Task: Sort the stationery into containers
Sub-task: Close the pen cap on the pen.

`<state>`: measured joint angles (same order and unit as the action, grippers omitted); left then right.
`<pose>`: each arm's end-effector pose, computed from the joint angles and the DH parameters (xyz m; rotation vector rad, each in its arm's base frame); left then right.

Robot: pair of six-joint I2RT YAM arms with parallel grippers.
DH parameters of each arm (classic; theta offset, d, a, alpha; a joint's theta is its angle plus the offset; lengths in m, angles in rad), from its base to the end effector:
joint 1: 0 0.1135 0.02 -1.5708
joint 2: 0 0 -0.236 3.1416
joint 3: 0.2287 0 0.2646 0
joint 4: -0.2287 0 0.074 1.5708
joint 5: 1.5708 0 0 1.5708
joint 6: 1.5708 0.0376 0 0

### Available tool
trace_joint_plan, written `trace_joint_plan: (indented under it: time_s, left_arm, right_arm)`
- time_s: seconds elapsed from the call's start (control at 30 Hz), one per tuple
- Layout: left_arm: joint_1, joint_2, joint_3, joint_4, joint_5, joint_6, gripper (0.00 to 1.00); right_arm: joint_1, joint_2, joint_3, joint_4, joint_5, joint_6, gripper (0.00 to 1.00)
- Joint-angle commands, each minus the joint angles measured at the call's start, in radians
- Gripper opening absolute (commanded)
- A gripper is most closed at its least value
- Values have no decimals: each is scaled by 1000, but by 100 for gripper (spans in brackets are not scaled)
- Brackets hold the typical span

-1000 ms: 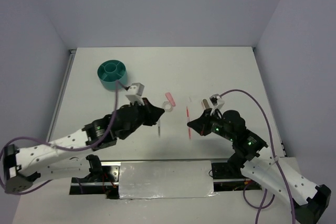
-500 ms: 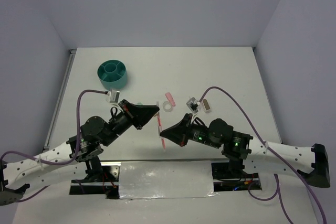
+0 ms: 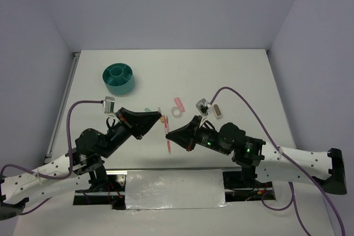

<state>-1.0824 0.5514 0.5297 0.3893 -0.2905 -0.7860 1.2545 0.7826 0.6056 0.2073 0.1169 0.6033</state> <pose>0.0943 -0.1544 0.3311 -0.0836 1.3523 -1.4369 0.0751 0.2155 0.2970 -0.4492 1.6530 1.3518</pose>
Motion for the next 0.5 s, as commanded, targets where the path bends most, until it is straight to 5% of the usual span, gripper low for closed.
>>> trace_joint_plan:
  time_s: [0.0,0.47]
  left_arm:
    - [4,-18,-2,89,-16,16,0]
    - [3,-33,-7,91,-39,33,0]
  right_arm:
    - [11,17,57,18,-2,-22,0]
    - [22,49,69,24,-25,-16,0]
